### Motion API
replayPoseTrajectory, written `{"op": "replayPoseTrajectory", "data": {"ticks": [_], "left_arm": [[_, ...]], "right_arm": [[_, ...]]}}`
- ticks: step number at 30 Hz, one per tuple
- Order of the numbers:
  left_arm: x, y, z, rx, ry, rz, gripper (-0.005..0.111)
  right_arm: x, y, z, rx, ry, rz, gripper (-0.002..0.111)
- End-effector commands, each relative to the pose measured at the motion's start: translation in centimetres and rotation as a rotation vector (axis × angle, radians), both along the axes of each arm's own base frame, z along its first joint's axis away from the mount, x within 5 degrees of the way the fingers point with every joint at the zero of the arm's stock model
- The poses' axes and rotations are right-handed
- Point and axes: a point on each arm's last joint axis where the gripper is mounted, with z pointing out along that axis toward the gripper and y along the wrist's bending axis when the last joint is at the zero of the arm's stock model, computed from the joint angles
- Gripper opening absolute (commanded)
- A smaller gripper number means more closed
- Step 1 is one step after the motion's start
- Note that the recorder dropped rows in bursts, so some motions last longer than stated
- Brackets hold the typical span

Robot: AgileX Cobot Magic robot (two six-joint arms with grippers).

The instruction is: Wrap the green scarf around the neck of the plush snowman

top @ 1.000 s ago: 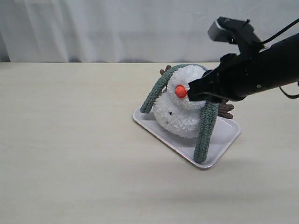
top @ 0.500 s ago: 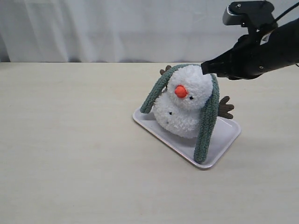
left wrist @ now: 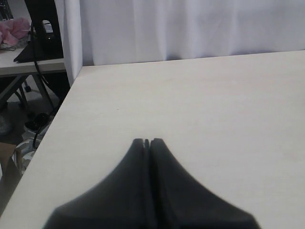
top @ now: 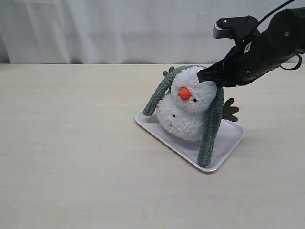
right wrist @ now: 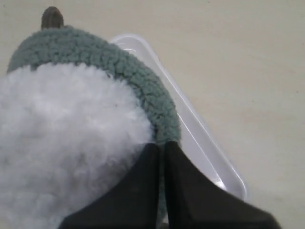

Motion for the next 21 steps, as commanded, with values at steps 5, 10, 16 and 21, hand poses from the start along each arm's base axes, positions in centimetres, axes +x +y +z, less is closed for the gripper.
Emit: {"op": "replayPoseTrajectory", "data": {"ticks": [5,10,16,21], "left_arm": [[0.0,0.0,0.0,-0.005,-0.011,-0.001,0.000],[0.0,0.0,0.0,-0.005,-0.011,-0.001,0.000],[0.0,0.0,0.0,-0.005,-0.011,-0.001,0.000],[0.0,0.0,0.0,-0.005,-0.011,-0.001,0.000]], "right_arm": [[1.0,-0.1,-2.5,-0.019,0.055,-0.008,0.004],[1.3,0.0,-3.8,-0.027,0.085,-0.008,0.004],[1.3,0.1,-4.0,-0.029,0.087,-0.006,0.004],[1.0,0.0,-2.3,-0.020,0.044,-0.002,0.004]]}}
